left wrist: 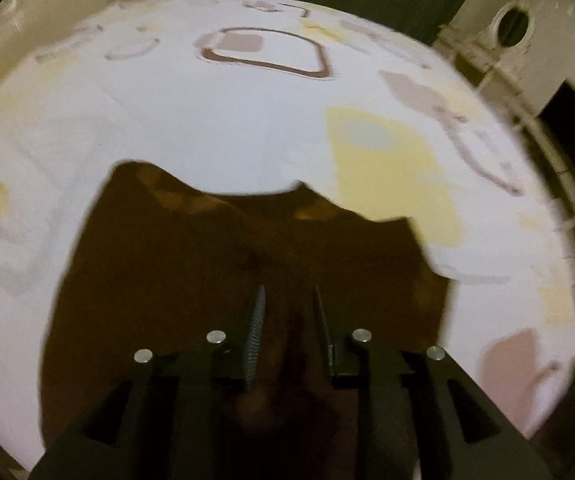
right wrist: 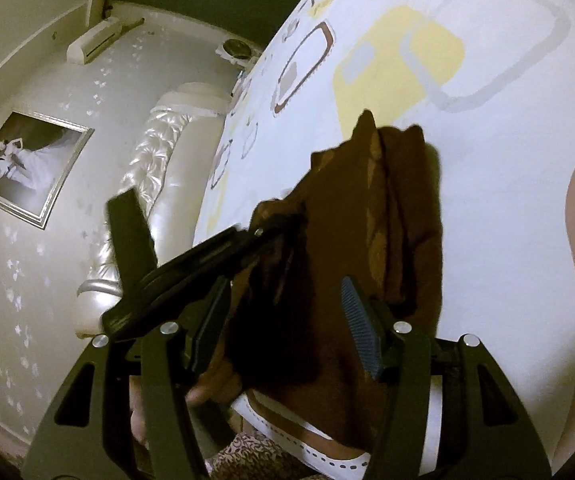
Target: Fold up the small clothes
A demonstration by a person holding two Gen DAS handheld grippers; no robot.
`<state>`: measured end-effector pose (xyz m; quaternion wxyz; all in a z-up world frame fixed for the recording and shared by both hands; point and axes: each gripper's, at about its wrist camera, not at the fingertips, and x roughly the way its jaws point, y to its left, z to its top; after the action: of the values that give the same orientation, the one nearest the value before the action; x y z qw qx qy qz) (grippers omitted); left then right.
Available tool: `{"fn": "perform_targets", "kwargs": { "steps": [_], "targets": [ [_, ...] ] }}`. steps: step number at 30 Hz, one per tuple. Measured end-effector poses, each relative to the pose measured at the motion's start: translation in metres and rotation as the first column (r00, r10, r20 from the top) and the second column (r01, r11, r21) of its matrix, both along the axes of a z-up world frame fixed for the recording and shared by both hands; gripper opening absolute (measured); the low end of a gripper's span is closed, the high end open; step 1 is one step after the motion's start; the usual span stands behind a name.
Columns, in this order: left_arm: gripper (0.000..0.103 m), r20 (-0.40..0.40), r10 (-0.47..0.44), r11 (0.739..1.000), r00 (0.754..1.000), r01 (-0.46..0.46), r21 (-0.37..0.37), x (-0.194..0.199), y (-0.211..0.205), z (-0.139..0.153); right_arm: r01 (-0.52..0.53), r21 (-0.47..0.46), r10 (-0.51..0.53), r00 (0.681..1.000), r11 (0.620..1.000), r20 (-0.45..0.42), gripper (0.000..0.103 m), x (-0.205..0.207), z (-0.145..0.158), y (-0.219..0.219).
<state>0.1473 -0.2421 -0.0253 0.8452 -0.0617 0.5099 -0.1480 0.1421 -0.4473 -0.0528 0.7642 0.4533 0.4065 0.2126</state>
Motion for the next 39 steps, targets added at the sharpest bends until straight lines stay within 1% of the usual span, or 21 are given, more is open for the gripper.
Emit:
{"fn": "perform_targets", "kwargs": {
  "steps": [2,3,4,5,6,8,9,11,12,15,18,22,25,28,30,32,34,35,36,37,39],
  "targets": [
    [0.029,0.013,-0.036,0.998,0.999,0.036,-0.055,-0.015,0.004,0.014,0.004,0.001,-0.004,1.000,1.000,0.006,0.058,0.002,0.003,0.000],
    [0.036,0.031,-0.051,0.996,0.998,0.053,-0.067,-0.022,0.006,0.021,0.000,0.000,0.000,1.000,1.000,0.009,0.058,0.003,0.005,0.001],
    [0.041,0.053,-0.054,0.995,0.997,0.058,-0.075,-0.029,0.010,0.028,-0.005,-0.004,0.005,1.000,1.000,0.014,0.058,0.004,0.008,0.003],
    [0.051,0.078,-0.047,0.995,0.996,0.054,-0.084,-0.036,0.017,0.034,-0.008,-0.008,0.008,1.000,1.000,0.018,0.058,0.006,0.010,0.004],
    [0.061,0.105,-0.032,0.993,0.994,0.043,-0.112,-0.044,0.032,0.042,-0.012,-0.010,0.012,1.000,1.000,0.021,0.059,0.008,0.011,0.006],
    [0.067,0.116,0.002,0.989,0.993,0.015,-0.150,-0.050,0.052,0.046,-0.022,-0.003,0.022,0.999,1.000,0.023,0.060,0.014,0.012,0.011],
    [0.069,0.107,0.041,0.982,0.993,-0.020,-0.187,-0.054,0.071,0.044,-0.025,-0.003,0.025,0.999,1.000,0.020,0.061,0.018,0.012,0.014],
    [0.070,0.073,0.080,0.971,0.994,-0.061,-0.229,-0.058,0.095,0.037,-0.042,-0.002,0.042,0.999,0.999,0.010,0.062,0.029,0.011,0.023],
    [0.070,0.058,0.092,0.969,0.994,-0.076,-0.236,-0.060,0.103,0.033,-0.049,-0.003,0.049,0.999,0.999,0.011,0.062,0.033,0.012,0.027],
    [0.070,0.017,0.134,0.960,0.991,-0.125,-0.251,-0.070,0.132,0.013,-0.077,-0.019,0.077,0.997,0.997,0.009,0.062,0.054,0.012,0.045],
    [0.070,-0.012,0.171,0.954,0.985,-0.168,-0.250,-0.082,0.150,-0.006,-0.091,-0.041,0.091,0.996,0.995,0.003,0.064,0.072,0.010,0.058],
    [0.070,-0.059,0.203,0.935,0.977,-0.211,-0.284,-0.093,0.162,-0.025,-0.082,-0.050,0.079,0.995,0.995,-0.063,0.065,0.095,-0.009,0.070],
    [0.070,-0.060,0.210,0.931,0.976,-0.219,-0.292,-0.096,0.164,-0.030,-0.066,-0.077,0.058,0.994,0.995,-0.096,0.065,0.105,-0.020,0.075],
    [0.070,-0.069,0.220,0.925,0.973,-0.230,-0.302,-0.098,0.165,-0.031,-0.052,-0.075,0.042,0.990,0.996,-0.138,0.065,0.112,-0.033,0.082],
    [0.070,-0.072,0.233,0.918,0.970,-0.244,-0.314,-0.099,0.168,-0.029,-0.058,-0.080,0.046,0.989,0.995,-0.144,0.065,0.113,-0.037,0.088],
    [0.070,-0.094,0.255,0.902,0.962,-0.272,-0.336,-0.099,0.172,-0.029,-0.072,-0.096,0.058,0.988,0.993,-0.143,0.064,0.114,-0.037,0.095],
    [0.070,-0.150,0.291,0.866,0.945,-0.327,-0.378,-0.102,0.182,-0.031,-0.091,-0.120,0.074,0.987,0.989,-0.143,0.062,0.116,-0.035,0.101],
    [0.070,-0.172,0.300,0.851,0.938,-0.345,-0.397,-0.106,0.186,-0.032,-0.099,-0.125,0.081,0.986,0.987,-0.148,0.060,0.117,-0.036,0.101],
    [0.070,-0.206,0.309,0.828,0.928,-0.369,-0.422,-0.111,0.190,-0.032,-0.108,-0.134,0.087,0.984,0.985,-0.156,0.056,0.117,-0.036,0.102],
    [0.070,-0.226,0.315,0.813,0.922,-0.385,-0.438,-0.118,0.193,-0.031,-0.113,-0.143,0.090,0.983,0.983,-0.162,0.055,0.118,-0.036,0.102],
    [0.070,-0.250,0.294,0.797,0.922,-0.382,-0.469,-0.131,0.194,-0.029,-0.115,-0.138,0.091,0.982,0.984,-0.164,0.055,0.118,-0.036,0.101]
  ]
}}
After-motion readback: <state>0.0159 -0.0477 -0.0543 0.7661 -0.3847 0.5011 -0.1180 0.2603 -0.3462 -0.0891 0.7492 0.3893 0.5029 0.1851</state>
